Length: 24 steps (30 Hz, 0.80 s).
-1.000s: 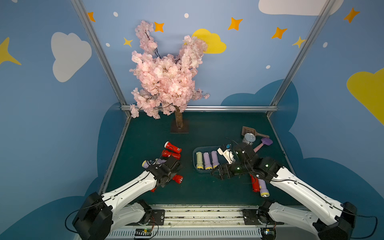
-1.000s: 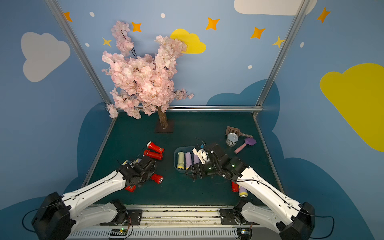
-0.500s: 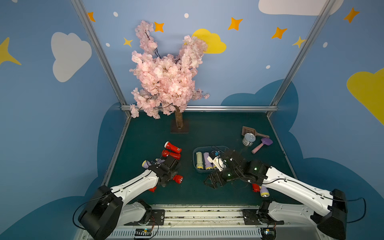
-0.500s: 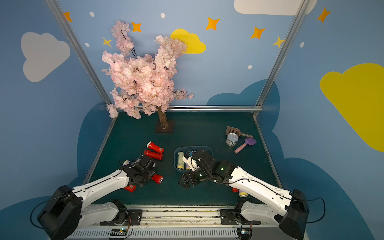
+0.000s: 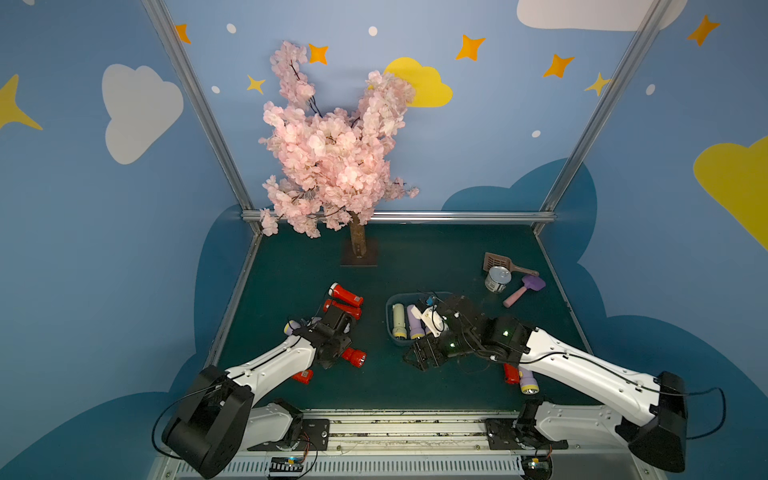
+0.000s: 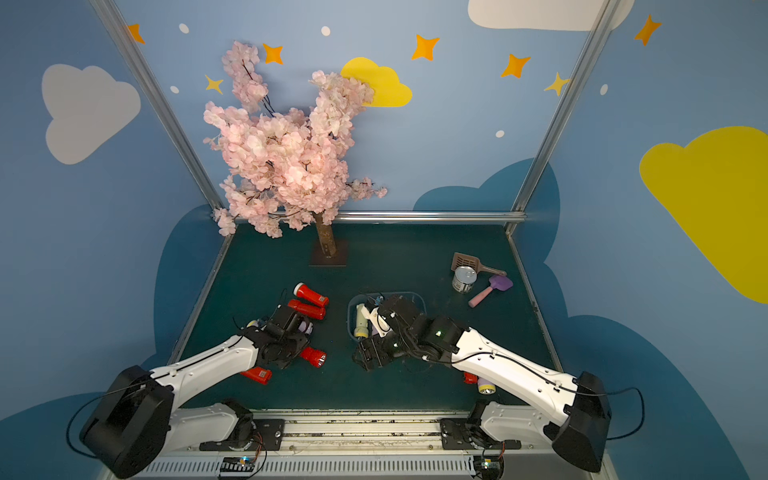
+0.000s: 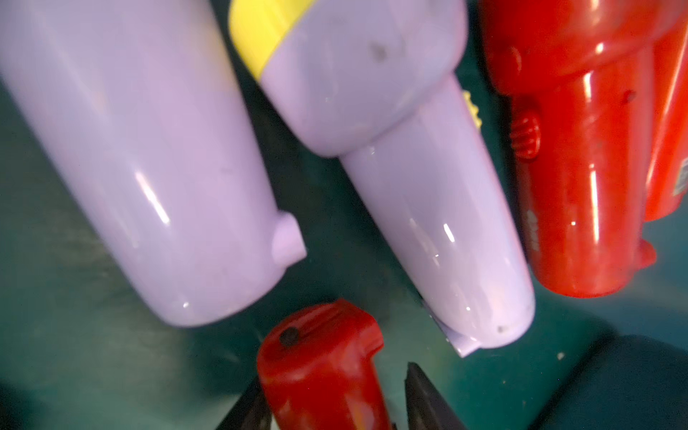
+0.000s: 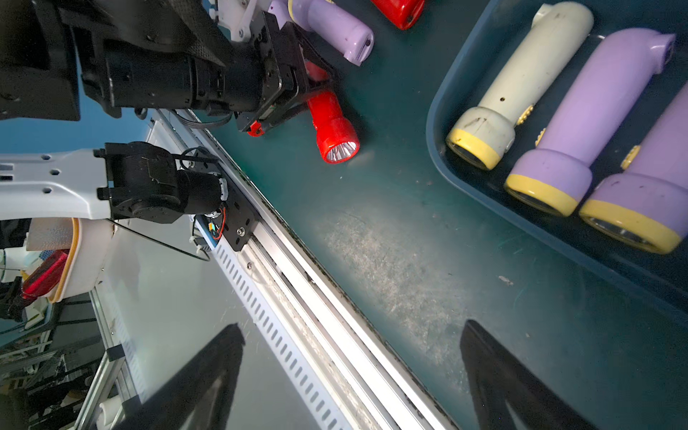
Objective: Put the flashlights into the storage boxes
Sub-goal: Pick up the flashlight from the center of the board.
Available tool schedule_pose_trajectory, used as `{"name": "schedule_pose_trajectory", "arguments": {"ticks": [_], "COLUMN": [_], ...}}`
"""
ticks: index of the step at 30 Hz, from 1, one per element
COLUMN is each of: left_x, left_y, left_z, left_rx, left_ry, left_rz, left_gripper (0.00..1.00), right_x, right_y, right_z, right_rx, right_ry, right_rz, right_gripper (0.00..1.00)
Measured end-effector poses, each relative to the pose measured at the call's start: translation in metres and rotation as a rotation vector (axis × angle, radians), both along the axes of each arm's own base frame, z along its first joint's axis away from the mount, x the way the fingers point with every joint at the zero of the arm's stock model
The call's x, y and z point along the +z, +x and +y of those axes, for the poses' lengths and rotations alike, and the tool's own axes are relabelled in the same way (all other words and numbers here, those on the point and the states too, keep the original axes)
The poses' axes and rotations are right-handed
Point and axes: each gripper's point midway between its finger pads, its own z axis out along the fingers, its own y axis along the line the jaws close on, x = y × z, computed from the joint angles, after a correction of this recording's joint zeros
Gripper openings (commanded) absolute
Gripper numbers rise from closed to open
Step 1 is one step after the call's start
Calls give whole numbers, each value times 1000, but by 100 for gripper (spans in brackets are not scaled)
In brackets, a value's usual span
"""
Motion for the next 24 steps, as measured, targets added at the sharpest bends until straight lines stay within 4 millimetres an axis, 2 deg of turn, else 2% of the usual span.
{"name": "schedule_pose_trajectory", "arguments": {"ticks": [8, 12, 17, 20, 24], "left_x": [-2, -2, -1, 0, 11], "left_y": [3, 2, -1, -10, -16], "left_z": [-4, -5, -11, -16, -25], "left_rx": [-14, -26, -53, -89, -144], "left_ry": [-19, -22, -30, -31, -20], "left_rz": [4, 4, 7, 28, 38], "left_gripper": [29, 24, 23, 23, 23], "right_x": [-1, -1, -1, -1, -5], "right_y": [2, 3, 4, 5, 8], "right_z": [2, 2, 1, 1, -5], "right_rx": [-15, -20, -23, -28, -44], "right_ry": [-11, -14, -16, -20, -46], "right_rz": [-2, -7, -10, -15, -24], "right_gripper": [91, 91, 91, 91, 91]}}
